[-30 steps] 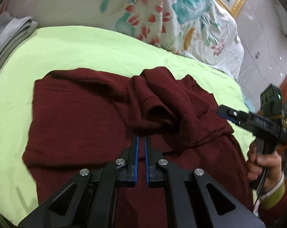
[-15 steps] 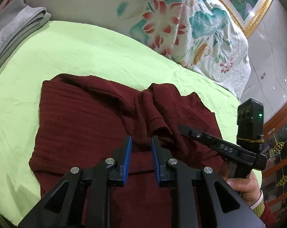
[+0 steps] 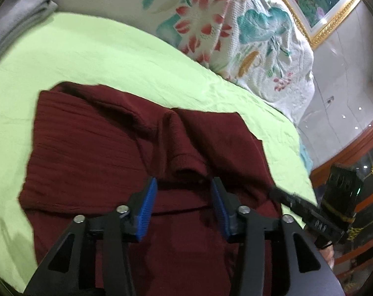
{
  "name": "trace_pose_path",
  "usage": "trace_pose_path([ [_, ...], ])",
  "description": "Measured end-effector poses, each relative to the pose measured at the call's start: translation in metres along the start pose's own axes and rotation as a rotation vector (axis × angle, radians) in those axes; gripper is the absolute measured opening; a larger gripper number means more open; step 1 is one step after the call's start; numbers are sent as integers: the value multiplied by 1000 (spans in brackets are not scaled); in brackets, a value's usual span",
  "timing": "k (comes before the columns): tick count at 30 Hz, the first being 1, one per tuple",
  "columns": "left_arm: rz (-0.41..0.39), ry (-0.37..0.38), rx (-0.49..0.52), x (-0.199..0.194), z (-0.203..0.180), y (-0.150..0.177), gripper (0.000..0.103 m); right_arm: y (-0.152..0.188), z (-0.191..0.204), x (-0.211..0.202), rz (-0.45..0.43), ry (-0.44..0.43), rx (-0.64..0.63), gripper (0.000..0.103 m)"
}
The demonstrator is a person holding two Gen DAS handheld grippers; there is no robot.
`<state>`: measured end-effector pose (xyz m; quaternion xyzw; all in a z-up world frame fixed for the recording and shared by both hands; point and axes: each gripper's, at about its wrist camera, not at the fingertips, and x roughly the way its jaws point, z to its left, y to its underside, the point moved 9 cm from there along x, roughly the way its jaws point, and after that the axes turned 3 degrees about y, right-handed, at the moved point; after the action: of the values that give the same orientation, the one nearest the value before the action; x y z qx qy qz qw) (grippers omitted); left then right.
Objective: Fold large clothes
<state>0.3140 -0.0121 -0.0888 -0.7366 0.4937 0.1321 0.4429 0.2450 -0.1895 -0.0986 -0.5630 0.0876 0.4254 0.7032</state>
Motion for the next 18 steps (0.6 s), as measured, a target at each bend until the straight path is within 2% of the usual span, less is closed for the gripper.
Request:
trace_pose_path([
  [3,46,83,-43,12,-4,2,50,24,-13,-13,24,-21,2,2],
  [5,66,121,-70,19,-6,6,56,45,-24,-16,63,-14,10,2],
  [9,103,139,-110,36,-9,14,57,71,-33,-11,131,-1,7,2],
  [13,113,199,-105,39,-30,11,57,81,-18,-12,160,24,-94,0],
  [16,110,230,-73,36,-48,5,59,83,-12,-14,178,76,-171,0],
  [18,113,222,-69,37,-48,2,59,77,-17,-16,166,89,-143,0],
])
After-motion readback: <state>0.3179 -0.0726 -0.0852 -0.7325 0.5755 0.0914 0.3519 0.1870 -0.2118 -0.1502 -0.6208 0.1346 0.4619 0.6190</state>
